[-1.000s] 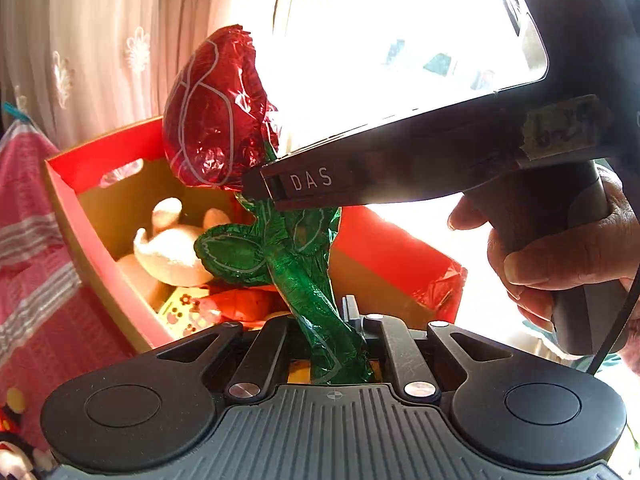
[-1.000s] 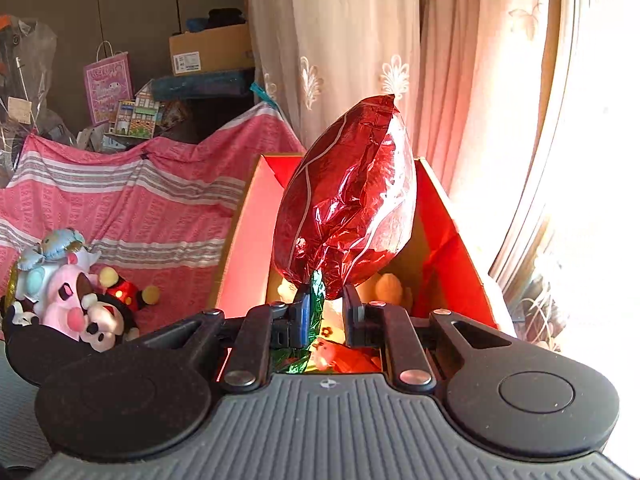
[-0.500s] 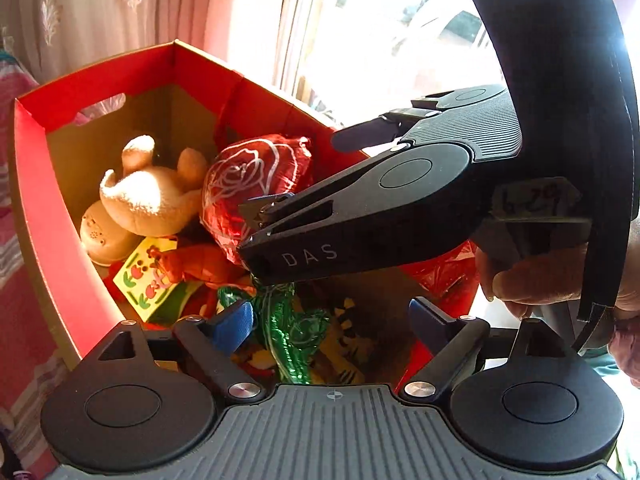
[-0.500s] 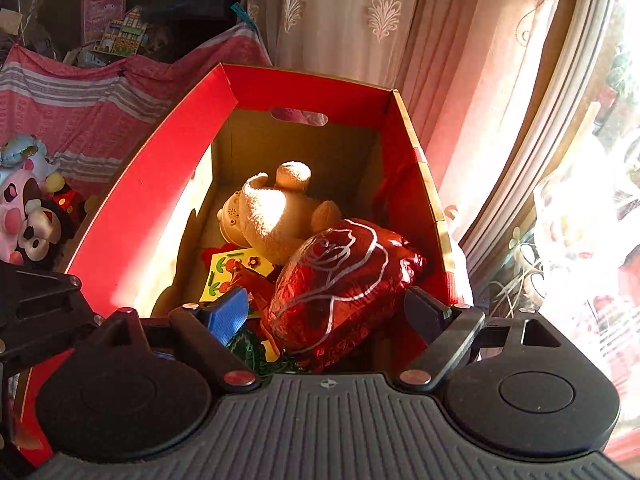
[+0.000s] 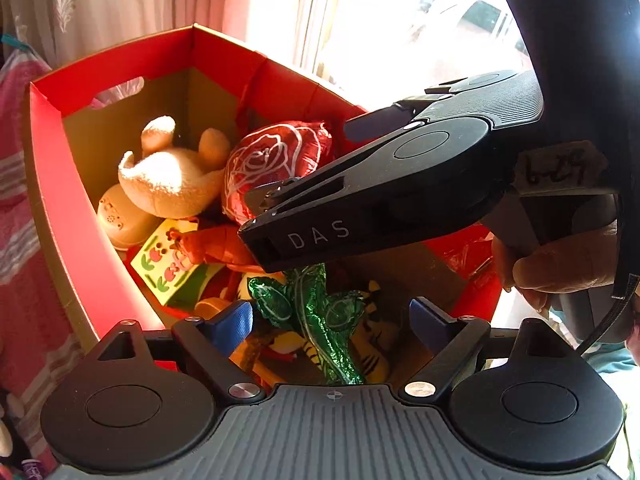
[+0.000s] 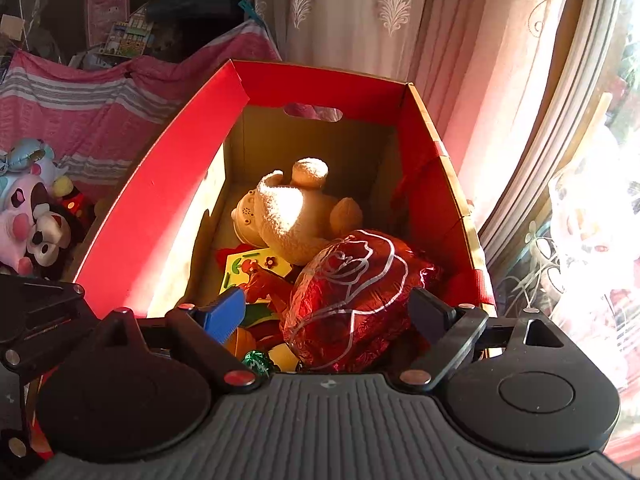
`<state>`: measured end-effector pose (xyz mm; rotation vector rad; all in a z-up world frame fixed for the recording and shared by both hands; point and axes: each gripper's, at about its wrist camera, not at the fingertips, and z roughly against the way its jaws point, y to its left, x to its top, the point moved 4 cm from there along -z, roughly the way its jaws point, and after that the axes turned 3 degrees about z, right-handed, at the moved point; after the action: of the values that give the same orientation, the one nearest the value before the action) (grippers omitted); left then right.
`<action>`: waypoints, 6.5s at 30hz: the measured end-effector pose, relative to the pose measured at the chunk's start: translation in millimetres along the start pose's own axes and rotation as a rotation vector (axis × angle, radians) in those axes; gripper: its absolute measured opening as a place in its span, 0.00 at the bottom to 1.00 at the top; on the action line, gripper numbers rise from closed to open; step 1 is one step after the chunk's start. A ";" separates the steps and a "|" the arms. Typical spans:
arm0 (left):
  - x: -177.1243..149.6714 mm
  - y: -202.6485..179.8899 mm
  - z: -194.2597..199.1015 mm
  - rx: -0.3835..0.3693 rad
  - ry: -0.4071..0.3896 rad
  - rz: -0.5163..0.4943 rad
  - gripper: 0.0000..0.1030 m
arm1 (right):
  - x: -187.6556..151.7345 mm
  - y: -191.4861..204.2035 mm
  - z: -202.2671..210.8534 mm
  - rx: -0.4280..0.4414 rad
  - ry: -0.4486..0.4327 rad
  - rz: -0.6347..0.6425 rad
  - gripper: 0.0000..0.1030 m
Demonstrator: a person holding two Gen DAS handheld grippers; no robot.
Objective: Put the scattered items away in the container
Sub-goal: 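Withdraw both tools from the box back to the toy pile, then close the left tool on the gold base of the blue baby-face balloon, then close the right tool on the balloon body while the left tool holds the base, then lift the balloon with both tools and carry it toward the red box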
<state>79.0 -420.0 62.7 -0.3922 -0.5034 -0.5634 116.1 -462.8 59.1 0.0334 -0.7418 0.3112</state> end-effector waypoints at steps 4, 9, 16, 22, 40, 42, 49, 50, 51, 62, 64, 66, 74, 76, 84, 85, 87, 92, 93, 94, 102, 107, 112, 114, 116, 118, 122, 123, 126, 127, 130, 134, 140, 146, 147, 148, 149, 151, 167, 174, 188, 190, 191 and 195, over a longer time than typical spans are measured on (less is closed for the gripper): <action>-1.2 1.1 1.7 0.000 -0.002 -0.008 0.90 | -1.4 1.2 -0.6 0.005 0.009 -0.010 0.88; -2.7 0.1 3.0 -0.001 -0.002 -0.016 0.90 | -5.0 6.1 -1.4 -0.002 0.020 0.004 0.89; -5.0 -3.2 5.8 0.010 -0.005 -0.034 0.90 | -8.1 9.8 -1.5 0.000 0.024 0.012 0.91; -6.4 -4.1 10.8 0.023 -0.016 -0.032 0.91 | -7.7 11.2 0.7 0.005 0.021 0.015 0.91; -27.5 22.5 84.1 0.102 -0.179 -0.060 0.94 | 12.8 33.2 30.2 0.016 -0.042 -0.071 0.97; -34.4 39.7 101.1 0.121 -0.206 -0.050 0.94 | 18.5 44.5 38.5 0.029 -0.047 -0.091 0.97; -83.9 133.1 149.8 0.205 -0.199 0.066 0.95 | 48.2 124.8 49.1 0.088 -0.057 -0.068 0.98; -97.3 154.3 156.4 0.224 -0.190 0.099 0.95 | 52.3 139.4 47.2 0.102 -0.055 -0.059 0.98; -107.4 168.3 160.4 0.236 -0.185 0.120 0.95 | 55.5 150.9 45.0 0.114 -0.052 -0.052 0.98; -225.9 342.2 248.7 0.389 -0.224 0.481 0.95 | 74.4 313.7 -15.5 0.266 0.043 0.079 0.98; -236.4 363.3 265.3 0.438 -0.246 0.501 0.95 | 78.5 337.6 -27.4 0.295 0.057 0.079 0.98; -246.9 387.2 281.3 0.500 -0.256 0.512 0.95 | 82.3 359.5 -38.2 0.318 0.071 0.076 0.98; -267.5 465.5 290.3 0.616 -0.218 0.525 0.95 | 89.2 422.2 -73.3 0.368 0.127 0.088 0.98; -265.8 475.5 284.2 0.628 -0.210 0.504 0.95 | 91.1 432.0 -78.9 0.363 0.137 0.100 0.98; -261.4 507.1 254.1 0.619 -0.169 0.497 0.81 | 102.2 440.3 -91.2 0.330 0.153 0.118 0.98; -262.4 508.7 249.9 0.608 -0.155 0.503 0.66 | 103.8 439.5 -93.1 0.328 0.156 0.120 0.98; -266.6 511.0 241.3 0.564 -0.126 0.528 0.47 | 107.6 439.0 -97.6 0.332 0.160 0.124 0.98; -272.5 498.8 235.3 0.502 -0.132 0.515 0.40 | 124.3 448.8 -110.6 0.361 0.166 0.140 0.98; -272.5 496.1 235.1 0.462 -0.142 0.519 0.36 | 128.2 453.1 -112.3 0.372 0.164 0.142 0.98; -272.8 493.7 234.6 0.430 -0.152 0.525 0.34 | 132.0 458.4 -113.6 0.387 0.160 0.146 0.98; -283.2 481.1 236.1 0.327 -0.212 0.545 0.48 | 139.4 516.7 -120.9 0.584 0.179 0.233 0.96; -286.0 476.5 236.3 0.299 -0.221 0.539 0.55 | 134.3 543.5 -129.2 0.663 0.237 0.245 0.92; -286.7 469.7 235.2 0.277 -0.215 0.521 0.63 | 126.0 559.2 -137.4 0.683 0.283 0.259 0.68; -289.4 466.8 239.6 0.278 -0.209 0.511 0.66 | 122.4 558.2 -142.6 0.667 0.300 0.264 0.60; -293.7 464.9 249.5 0.291 -0.211 0.496 0.70 | 120.1 551.3 -146.2 0.634 0.301 0.267 0.60; -298.9 465.5 262.5 0.307 -0.225 0.493 0.73 | 117.9 540.2 -149.1 0.610 0.306 0.262 0.59; -308.0 476.4 287.2 0.379 -0.275 0.488 0.80 | 115.9 523.2 -148.8 0.621 0.309 0.206 0.59; -308.0 480.9 286.6 0.411 -0.265 0.477 0.80 | 116.2 523.1 -148.6 0.623 0.306 0.197 0.59; -306.1 488.2 272.9 0.460 -0.214 0.417 0.79 | 115.2 520.5 -147.0 0.622 0.296 0.179 0.59; -305.9 490.3 267.1 0.460 -0.200 0.394 0.79 | 114.8 519.8 -146.5 0.621 0.294 0.177 0.59; -302.6 500.4 251.6 0.499 -0.154 0.342 0.78 | 113.6 516.6 -144.1 0.619 0.287 0.171 0.59; -298.3 507.3 240.8 0.477 -0.136 0.291 0.73 | 117.7 507.1 -138.5 0.616 0.263 0.145 0.67; -294.6 496.0 224.0 0.447 -0.105 0.213 0.65 | 126.2 493.6 -132.0 0.592 0.230 0.121 0.70; -305.1 498.7 225.3 0.417 -0.098 0.200 0.73 | 132.3 496.0 -120.0 0.563 0.158 0.163 0.81; -307.6 499.2 226.0 0.412 -0.093 0.198 0.73 | 134.1 496.2 -118.8 0.571 0.153 0.166 0.82; -309.9 499.7 226.3 0.403 -0.089 0.198 0.73 | 135.2 496.4 -118.1 0.582 0.149 0.169 0.83; -311.8 500.1 225.7 0.391 -0.084 0.199 0.73 | 136.2 499.2 -117.5 0.589 0.145 0.177 0.84; -313.3 501.0 223.4 0.386 -0.079 0.196 0.72 | 134.6 505.5 -116.6 0.590 0.140 0.194 0.84; -305.8 507.1 220.0 0.410 -0.002 0.364 0.19 | 132.2 502.6 -122.9 0.588 0.144 0.116 0.46; -291.5 491.9 228.1 0.434 -0.020 0.336 0.10 | 134.6 494.6 -112.3 0.575 0.114 0.105 0.43; -246.3 441.5 233.1 0.382 -0.083 0.217 0.10 | 138.2 448.4 -78.6 0.501 0.044 0.039 0.43; -238.3 434.6 227.8 0.367 -0.086 0.195 0.10 | 136.7 437.1 -73.7 0.482 0.037 0.015 0.43; -232.8 431.3 223.7 0.356 -0.088 0.182 0.10 | 135.6 429.7 -70.6 0.467 0.032 0.003 0.43; -215.8 413.0 212.7 0.332 -0.097 0.145 0.10 | 129.5 402.2 -60.1 0.422 0.014 -0.034 0.43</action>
<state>92.6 90.8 28.3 -0.1379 -0.6443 -0.3143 128.7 -36.3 69.3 0.4417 -0.6509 0.4305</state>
